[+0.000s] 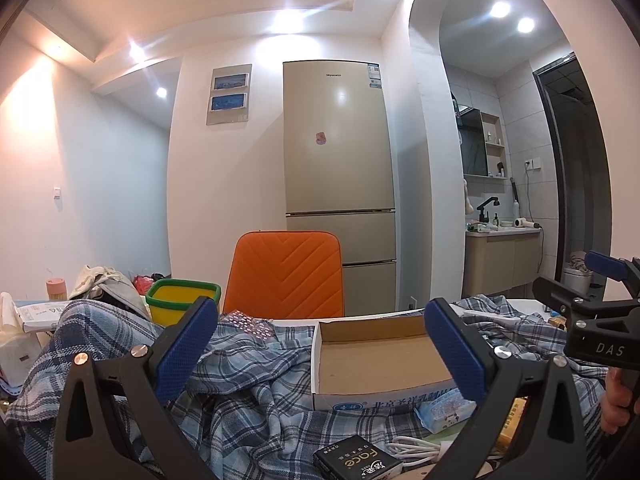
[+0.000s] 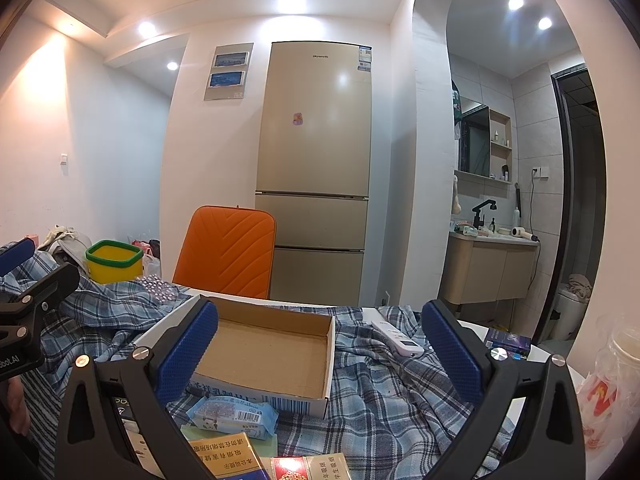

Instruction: Organize soft objects

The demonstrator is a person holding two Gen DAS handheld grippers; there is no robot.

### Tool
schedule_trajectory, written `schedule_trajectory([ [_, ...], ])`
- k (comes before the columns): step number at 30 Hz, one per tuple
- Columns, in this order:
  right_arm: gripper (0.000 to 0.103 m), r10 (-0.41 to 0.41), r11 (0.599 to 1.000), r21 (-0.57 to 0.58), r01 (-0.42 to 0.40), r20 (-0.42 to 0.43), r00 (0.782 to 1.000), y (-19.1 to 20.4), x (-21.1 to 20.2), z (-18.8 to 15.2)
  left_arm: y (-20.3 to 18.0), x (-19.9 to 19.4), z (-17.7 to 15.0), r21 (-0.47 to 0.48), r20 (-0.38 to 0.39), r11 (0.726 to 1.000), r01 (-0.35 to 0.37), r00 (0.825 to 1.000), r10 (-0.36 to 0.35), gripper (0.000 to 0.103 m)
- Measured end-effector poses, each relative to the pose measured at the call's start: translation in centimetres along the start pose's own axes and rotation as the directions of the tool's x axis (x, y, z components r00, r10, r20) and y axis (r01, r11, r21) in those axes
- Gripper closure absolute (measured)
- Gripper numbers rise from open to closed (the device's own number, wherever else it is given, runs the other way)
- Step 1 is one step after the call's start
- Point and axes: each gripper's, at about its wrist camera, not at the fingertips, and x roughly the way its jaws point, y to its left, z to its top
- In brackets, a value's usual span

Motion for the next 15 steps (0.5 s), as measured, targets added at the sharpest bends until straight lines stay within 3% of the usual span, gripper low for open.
schedule_trajectory([
  [15,0.000,0.000,1.000,-0.002,0.000,0.002,1.000,0.03,-0.08,-0.06,-0.11,0.07,0.12,0.010,-0.007,1.000,-0.003,1.000,0.003,0.000],
])
